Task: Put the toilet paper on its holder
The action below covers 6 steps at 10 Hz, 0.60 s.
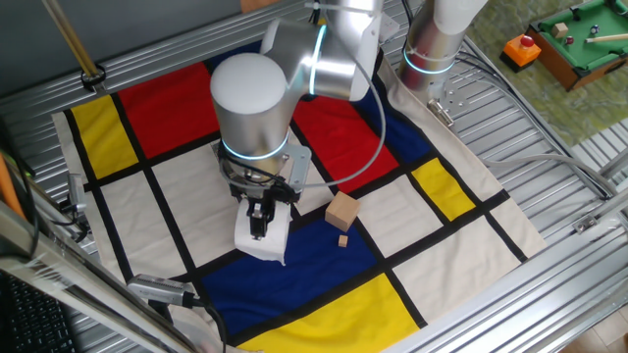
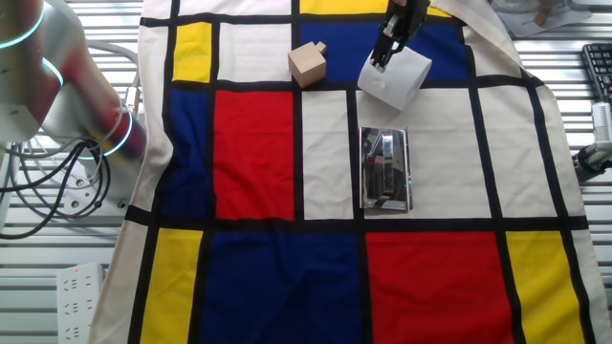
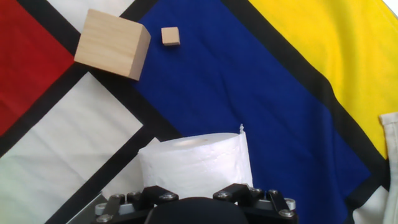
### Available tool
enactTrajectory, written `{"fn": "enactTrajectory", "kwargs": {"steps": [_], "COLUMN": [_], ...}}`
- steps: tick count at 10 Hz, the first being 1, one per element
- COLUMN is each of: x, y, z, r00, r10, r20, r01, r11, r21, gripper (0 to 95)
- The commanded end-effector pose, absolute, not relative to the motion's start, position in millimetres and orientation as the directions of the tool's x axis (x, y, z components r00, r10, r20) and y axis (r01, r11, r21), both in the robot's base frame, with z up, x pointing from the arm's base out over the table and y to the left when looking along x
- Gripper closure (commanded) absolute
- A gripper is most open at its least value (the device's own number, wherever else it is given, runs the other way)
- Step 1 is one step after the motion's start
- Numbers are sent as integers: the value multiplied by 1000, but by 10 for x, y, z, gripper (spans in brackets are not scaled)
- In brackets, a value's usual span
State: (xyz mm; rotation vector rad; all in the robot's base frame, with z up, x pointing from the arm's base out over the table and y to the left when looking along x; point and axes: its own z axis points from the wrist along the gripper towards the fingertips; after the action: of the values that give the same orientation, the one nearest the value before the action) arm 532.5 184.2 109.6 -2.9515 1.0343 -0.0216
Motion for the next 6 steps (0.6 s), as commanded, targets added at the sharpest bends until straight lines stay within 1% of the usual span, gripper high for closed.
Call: {"fn": "enactTrajectory", "kwargs": {"steps": [1,6], "x": [5352,5380], "y": [1835,1831], "z": [1064,1027], "r00": [779,787], "r10": [-626,-617], "r20": [10,8], "r01": [-626,-617], "r11": [-779,-787], "r21": [-13,-10], "gripper": [190,190]}}
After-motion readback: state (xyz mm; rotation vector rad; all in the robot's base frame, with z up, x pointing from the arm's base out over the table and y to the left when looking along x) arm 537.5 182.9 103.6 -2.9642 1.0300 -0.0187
